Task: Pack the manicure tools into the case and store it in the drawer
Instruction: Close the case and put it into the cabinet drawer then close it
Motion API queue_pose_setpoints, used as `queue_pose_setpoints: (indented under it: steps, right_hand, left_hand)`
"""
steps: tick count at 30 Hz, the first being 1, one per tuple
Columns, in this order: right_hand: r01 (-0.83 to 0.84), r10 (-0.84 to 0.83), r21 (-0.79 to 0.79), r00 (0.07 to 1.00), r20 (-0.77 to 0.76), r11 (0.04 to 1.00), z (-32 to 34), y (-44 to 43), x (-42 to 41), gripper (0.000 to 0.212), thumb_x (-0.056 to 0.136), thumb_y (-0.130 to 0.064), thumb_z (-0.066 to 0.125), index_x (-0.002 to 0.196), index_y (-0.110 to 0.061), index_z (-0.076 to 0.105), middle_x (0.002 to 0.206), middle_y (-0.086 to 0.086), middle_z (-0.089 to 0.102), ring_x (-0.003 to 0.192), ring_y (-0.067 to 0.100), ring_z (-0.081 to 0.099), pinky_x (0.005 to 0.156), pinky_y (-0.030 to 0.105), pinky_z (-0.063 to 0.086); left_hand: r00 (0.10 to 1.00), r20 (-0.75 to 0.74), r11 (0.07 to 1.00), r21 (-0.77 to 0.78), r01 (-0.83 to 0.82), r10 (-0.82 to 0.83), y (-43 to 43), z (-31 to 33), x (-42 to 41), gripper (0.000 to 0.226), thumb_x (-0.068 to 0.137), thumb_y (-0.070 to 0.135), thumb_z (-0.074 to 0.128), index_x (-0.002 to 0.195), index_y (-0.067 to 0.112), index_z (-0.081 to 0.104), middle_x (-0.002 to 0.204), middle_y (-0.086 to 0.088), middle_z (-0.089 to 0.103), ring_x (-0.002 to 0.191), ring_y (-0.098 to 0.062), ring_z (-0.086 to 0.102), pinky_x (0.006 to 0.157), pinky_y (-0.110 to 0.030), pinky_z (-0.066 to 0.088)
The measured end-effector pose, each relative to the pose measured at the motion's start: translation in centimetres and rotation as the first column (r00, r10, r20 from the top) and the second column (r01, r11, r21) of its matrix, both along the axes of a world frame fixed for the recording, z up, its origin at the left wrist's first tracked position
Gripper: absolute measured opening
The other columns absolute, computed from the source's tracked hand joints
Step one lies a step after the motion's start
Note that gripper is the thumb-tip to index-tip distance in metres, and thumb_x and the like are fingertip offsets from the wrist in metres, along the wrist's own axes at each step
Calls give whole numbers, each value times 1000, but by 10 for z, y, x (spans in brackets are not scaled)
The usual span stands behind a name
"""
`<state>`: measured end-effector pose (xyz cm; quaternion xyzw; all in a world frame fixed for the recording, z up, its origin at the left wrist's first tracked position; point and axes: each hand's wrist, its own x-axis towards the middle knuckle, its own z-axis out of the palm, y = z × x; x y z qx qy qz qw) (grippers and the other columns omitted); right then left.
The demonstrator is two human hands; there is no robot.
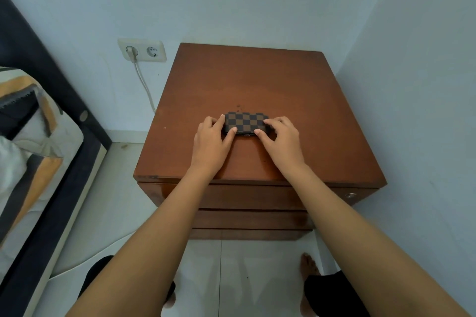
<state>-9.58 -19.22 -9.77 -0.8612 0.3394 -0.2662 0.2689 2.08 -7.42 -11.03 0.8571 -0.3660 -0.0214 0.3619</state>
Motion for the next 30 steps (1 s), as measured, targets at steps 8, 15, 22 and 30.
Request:
queue_pose_setpoints:
  steps: [8, 15, 22, 30]
  right_hand:
    - [116, -115, 35, 993, -43, 993, -1, -14, -62, 31, 88, -26, 59, 115, -10, 62, 114, 7, 59, 109, 22, 53, 94, 35, 45]
    - [399, -400, 30, 913, 81, 916, -7, -18, -158, 26, 90, -15, 56, 110, 0, 63, 109, 23, 56, 105, 35, 52, 92, 35, 39]
    - [578, -696, 439, 698, 171, 688, -26, -11, -190, 36, 92, -13, 47, 127, -2, 53, 127, 21, 54, 116, 33, 54, 103, 36, 38]
    - [555, -715, 549, 689, 118, 625, -34, -13, -191, 36, 94, -18, 48, 127, -5, 52, 129, 15, 58, 120, 30, 52, 104, 37, 37]
  left_hand:
    - [1000, 23, 999, 54, -7, 5, 29, 10, -7, 44, 94, 33, 48, 132, 11, 48, 124, -5, 53, 115, -20, 45, 93, -31, 37]
    - [962, 141, 970, 19, -241, 236, 99, -1, -13, 37, 95, 30, 45, 124, 9, 54, 132, -9, 53, 124, -25, 44, 103, -42, 35]
    - [847, -270, 837, -188, -513, 458, 137, -19, -25, 43, 94, 37, 44, 126, 8, 47, 129, -14, 51, 122, -31, 46, 102, -46, 40]
    - [712, -579, 774, -205, -599, 397, 144, -27, -31, 50, 97, 46, 35, 135, 16, 45, 134, -10, 53, 123, -29, 49, 105, -45, 40]
